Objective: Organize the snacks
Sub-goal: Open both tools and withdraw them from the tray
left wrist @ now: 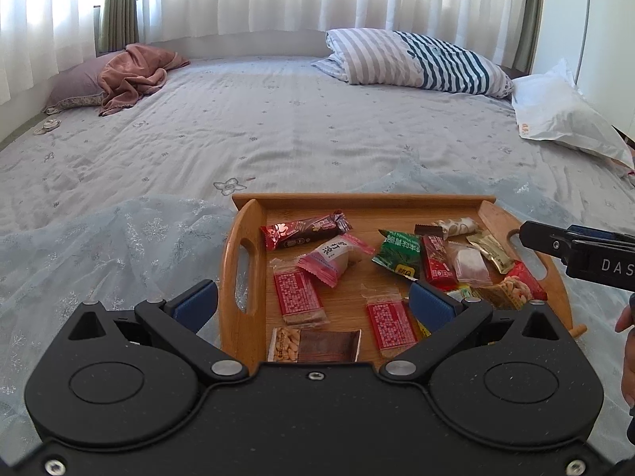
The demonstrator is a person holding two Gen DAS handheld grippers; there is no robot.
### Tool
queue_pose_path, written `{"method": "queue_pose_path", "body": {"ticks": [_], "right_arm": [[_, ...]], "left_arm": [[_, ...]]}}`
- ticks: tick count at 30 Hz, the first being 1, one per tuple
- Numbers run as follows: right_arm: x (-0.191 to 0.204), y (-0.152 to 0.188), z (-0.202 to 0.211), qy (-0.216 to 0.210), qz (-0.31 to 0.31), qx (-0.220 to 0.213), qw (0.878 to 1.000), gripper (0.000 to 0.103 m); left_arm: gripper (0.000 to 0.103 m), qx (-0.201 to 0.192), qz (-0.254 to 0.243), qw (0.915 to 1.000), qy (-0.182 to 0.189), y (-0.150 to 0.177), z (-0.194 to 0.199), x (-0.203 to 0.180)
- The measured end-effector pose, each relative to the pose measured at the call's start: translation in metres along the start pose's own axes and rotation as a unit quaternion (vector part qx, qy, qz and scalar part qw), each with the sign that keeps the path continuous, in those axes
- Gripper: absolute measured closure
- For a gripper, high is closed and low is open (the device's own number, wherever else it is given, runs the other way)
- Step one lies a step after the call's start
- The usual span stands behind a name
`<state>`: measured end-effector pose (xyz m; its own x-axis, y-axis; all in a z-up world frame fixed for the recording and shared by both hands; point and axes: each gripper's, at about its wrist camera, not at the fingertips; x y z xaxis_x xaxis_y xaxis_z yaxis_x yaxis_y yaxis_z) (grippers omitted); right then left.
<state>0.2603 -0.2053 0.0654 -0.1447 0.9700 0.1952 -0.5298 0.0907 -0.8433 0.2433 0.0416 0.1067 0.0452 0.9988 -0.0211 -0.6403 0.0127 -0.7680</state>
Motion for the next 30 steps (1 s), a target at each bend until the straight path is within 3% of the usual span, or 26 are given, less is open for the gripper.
{"method": "queue_pose_path", "body": {"ticks": [12,30], "right_arm": [[0.010,0.022,0.042,-0.001,0.026,-0.033,0.999,0.007],[0.028,0.106,0.086,0.015,0.058,-0.053,0.997,0.002]], "left_arm": [[0.000,-0.010,0.007,0.9998,0.017,0.035,0.044,-0.013],[0.000,-0.013,0.029,0.9995,-0.002,0.119,0.060,-0.021]]}}
Point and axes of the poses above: each gripper's, at about its wrist camera, not at the fingertips, and z roughly against the way its jaws point, x to its left, y to its underside, and after that the axes turned 1 degree about -z, right-handed
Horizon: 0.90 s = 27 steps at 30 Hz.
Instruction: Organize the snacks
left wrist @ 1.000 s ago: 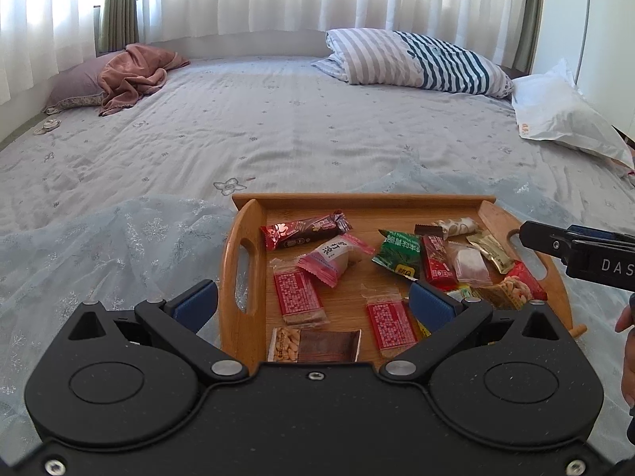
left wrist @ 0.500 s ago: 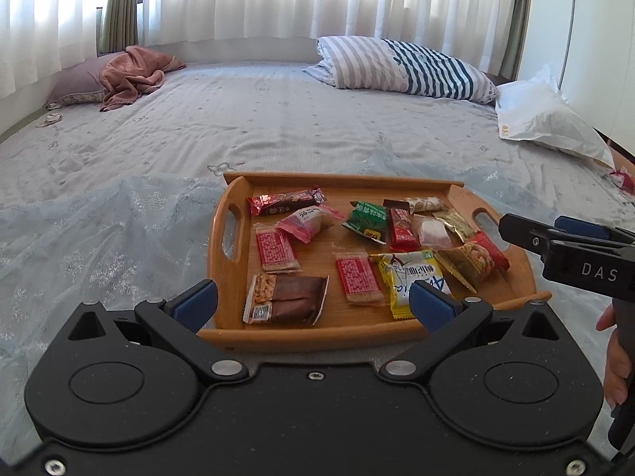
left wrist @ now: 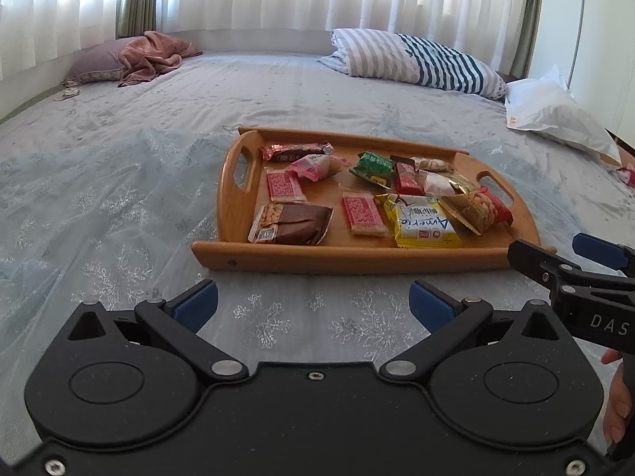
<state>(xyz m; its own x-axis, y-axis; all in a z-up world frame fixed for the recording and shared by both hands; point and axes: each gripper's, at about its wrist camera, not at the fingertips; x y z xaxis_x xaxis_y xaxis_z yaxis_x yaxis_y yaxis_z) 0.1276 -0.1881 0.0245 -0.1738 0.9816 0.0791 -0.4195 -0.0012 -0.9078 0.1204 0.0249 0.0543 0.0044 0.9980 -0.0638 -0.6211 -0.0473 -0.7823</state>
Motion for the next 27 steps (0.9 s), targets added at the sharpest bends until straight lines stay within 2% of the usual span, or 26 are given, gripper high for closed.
{"method": "queue_pose_path", "body": {"ticks": [10,15,19,27], "right_arm": [[0.007,0.045,-0.009,0.025,0.017,0.036,0.999,0.001],[0.012,0.047,-0.011,0.027,0.032,0.043,0.998,0.000],[0.019,0.053,-0.018,0.030,0.052,0.067,0.996,0.000],[0.014,0.056,-0.023,0.020,0.032,0.078,0.996,0.000]], "left_arm": [[0.000,0.007,-0.011,0.9997,-0.022,0.040,-0.025,0.000],[0.000,-0.003,-0.021,0.9993,-0.030,0.046,-0.029,-0.001],[0.000,-0.005,-0.020,0.9992,-0.034,0.048,-0.032,-0.001],[0.000,-0.012,-0.019,0.9992,-0.033,0.052,-0.033,-0.002]]}}
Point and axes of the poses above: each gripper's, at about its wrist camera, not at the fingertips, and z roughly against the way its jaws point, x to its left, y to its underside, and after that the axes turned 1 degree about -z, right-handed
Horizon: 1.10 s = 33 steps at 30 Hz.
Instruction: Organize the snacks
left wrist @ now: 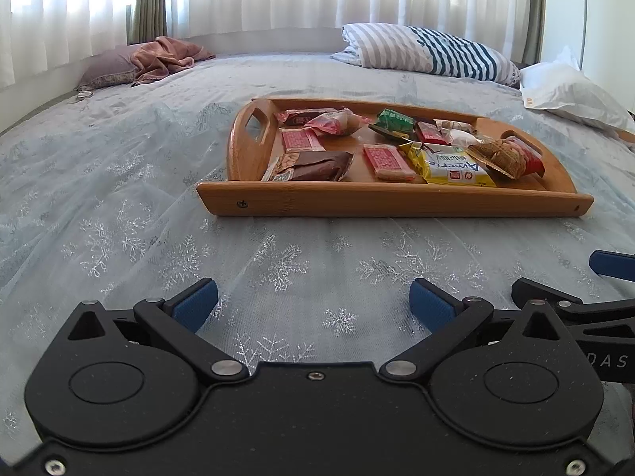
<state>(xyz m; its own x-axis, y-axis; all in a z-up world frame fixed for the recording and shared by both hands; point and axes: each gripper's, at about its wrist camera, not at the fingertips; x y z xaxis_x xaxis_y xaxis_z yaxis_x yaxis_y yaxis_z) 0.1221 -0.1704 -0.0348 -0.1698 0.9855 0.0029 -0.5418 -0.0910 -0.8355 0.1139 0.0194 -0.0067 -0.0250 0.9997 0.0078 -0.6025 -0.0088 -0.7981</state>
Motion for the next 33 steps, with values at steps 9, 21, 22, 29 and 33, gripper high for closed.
{"method": "queue_pose_path", "body": {"ticks": [9,21,22,29,33], "right_arm": [[0.0013,0.0014,-0.0004,0.002,0.001,-0.005,1.000,0.000],[0.0010,0.0017,-0.0009,0.002,0.001,-0.005,1.000,0.000],[0.0009,0.0016,-0.0010,0.002,0.001,-0.005,1.000,0.000],[0.0011,0.0017,-0.0009,0.002,0.001,-0.005,1.000,0.000],[0.0010,0.0018,-0.0010,0.002,0.001,-0.005,1.000,0.000]], "left_arm": [[0.000,0.001,0.000,1.0000,0.000,0.0001,-0.0001,0.0002],[0.000,0.000,0.000,1.0000,0.000,0.0002,-0.0004,0.0003],[0.000,0.000,0.000,1.0000,0.000,0.0002,-0.0002,0.0002],[0.000,-0.001,0.000,1.0000,0.000,0.0002,0.0000,0.0003],[0.000,-0.001,0.001,1.0000,0.001,0.0008,0.0000,0.0006]]}}
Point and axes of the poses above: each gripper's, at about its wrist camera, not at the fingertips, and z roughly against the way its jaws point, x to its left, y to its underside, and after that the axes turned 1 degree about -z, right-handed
